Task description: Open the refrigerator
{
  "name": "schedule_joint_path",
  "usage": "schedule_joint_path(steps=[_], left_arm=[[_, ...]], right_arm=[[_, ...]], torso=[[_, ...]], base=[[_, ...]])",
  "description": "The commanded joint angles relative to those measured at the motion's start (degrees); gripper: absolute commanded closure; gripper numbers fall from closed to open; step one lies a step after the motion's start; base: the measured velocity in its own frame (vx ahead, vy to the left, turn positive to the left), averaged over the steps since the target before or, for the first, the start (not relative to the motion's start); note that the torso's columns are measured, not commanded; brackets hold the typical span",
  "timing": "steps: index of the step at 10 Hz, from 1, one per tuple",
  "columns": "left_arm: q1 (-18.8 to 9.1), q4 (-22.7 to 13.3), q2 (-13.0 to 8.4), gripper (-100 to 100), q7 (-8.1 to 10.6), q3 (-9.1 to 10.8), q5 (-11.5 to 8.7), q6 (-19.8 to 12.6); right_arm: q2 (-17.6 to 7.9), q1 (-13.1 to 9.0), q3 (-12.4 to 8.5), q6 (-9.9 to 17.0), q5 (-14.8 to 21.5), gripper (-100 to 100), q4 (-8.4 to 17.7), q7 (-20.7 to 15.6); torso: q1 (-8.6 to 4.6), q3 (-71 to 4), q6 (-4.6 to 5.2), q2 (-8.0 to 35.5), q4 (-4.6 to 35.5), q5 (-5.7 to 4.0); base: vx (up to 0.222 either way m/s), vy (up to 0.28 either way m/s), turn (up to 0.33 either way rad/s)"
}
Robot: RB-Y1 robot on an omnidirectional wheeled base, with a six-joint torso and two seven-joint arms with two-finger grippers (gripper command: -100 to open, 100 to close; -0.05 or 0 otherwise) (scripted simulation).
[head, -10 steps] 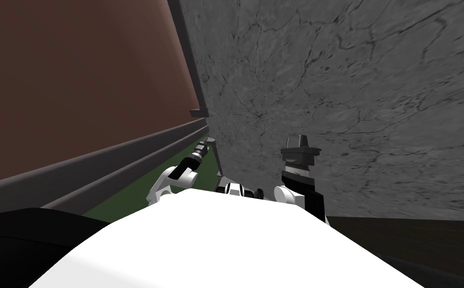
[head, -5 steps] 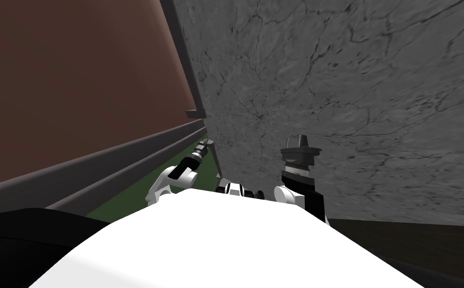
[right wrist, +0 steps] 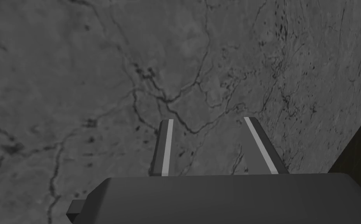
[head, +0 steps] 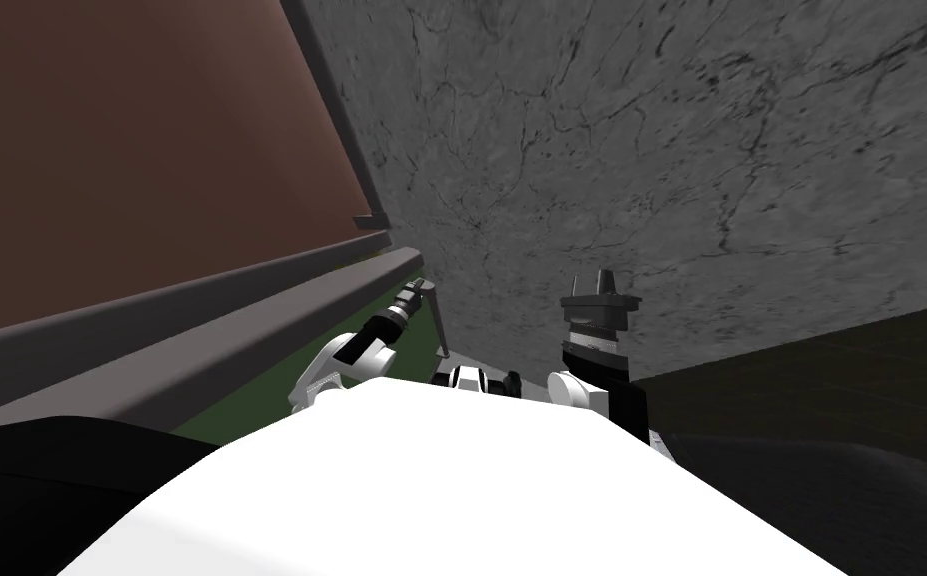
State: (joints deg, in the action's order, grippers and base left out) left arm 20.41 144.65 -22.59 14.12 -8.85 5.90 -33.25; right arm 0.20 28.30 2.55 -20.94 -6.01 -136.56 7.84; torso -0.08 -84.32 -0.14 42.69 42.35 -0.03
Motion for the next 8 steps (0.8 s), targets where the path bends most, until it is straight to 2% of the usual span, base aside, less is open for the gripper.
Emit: schedule_joint_path(steps=[1, 4, 5, 7, 8], left_arm=[[0.17, 0.82, -2.03, 100, 0.26, -2.56, -0.52, 0.61], [0.26, 2.14, -4.36, 100, 0.58, -5.46, -1.15, 1.19], [0.72, 2.03, -3.89, 100, 0.48, -4.95, -0.94, 1.16], [0.52, 2.53, -5.71, 100, 0.69, -7.18, -1.47, 1.87], [0.52, 2.53, -5.71, 100, 0.69, -7.18, -1.47, 1.87]], right_arm=[[-0.01, 0.01, -0.01, 0.0, 0.0, 0, 0.0, 0.0], [-0.01, 0.01, -0.01, 0.0, 0.0, 0, 0.0, 0.0], [-0.01, 0.01, -0.01, 0.0, 0.0, 0, 0.0, 0.0], [-0.03, 0.03, -0.03, 0.0, 0.0, 0, 0.0, 0.0], [-0.02, 0.01, -0.02, 0.0, 0.0, 0, 0.0, 0.0]], torso=[[0.22, -0.14, 0.04, -0.22, 0.04, 0.01], [0.22, -0.11, 0.0, -0.21, 0.04, 0.05], [0.13, -0.16, 0.06, -0.23, 0.05, 0.02], [0.39, -0.33, 0.1, -0.47, 0.0, 0.08], [0.18, -0.08, 0.12, -0.15, -0.04, 0.07]], base=[[-0.23, -0.164, -0.156], [-0.223, -0.187, -0.136], [-0.101, -0.096, -0.043], [-0.153, -0.073, -0.12], [-0.199, -0.086, -0.093]])
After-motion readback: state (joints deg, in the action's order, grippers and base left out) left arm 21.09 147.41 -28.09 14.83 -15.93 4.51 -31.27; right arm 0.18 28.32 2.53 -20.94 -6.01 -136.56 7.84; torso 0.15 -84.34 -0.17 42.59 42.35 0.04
